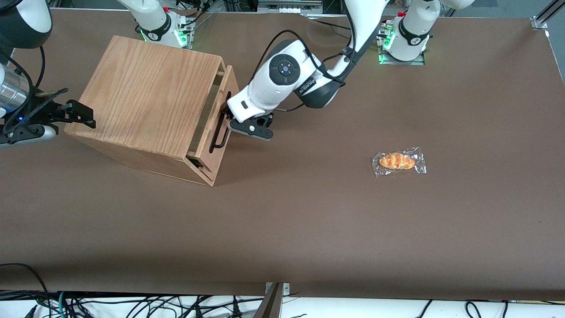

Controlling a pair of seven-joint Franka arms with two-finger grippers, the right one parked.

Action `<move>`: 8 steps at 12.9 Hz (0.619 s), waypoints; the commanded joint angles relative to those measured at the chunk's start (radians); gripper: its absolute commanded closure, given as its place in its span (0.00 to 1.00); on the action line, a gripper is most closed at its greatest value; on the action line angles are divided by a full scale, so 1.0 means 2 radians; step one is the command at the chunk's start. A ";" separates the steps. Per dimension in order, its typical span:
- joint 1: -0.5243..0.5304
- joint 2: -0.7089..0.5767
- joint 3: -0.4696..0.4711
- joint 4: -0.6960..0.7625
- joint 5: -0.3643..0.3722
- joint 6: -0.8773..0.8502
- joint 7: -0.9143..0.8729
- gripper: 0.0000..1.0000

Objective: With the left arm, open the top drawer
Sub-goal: 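Pull the handle outward from the cabinet with the left gripper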

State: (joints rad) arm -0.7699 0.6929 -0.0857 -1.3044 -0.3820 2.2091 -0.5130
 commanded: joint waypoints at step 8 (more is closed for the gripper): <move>0.045 -0.006 -0.002 0.006 0.014 -0.064 0.043 0.00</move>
State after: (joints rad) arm -0.6986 0.6890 -0.0851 -1.3021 -0.3788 2.1096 -0.4405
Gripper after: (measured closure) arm 0.000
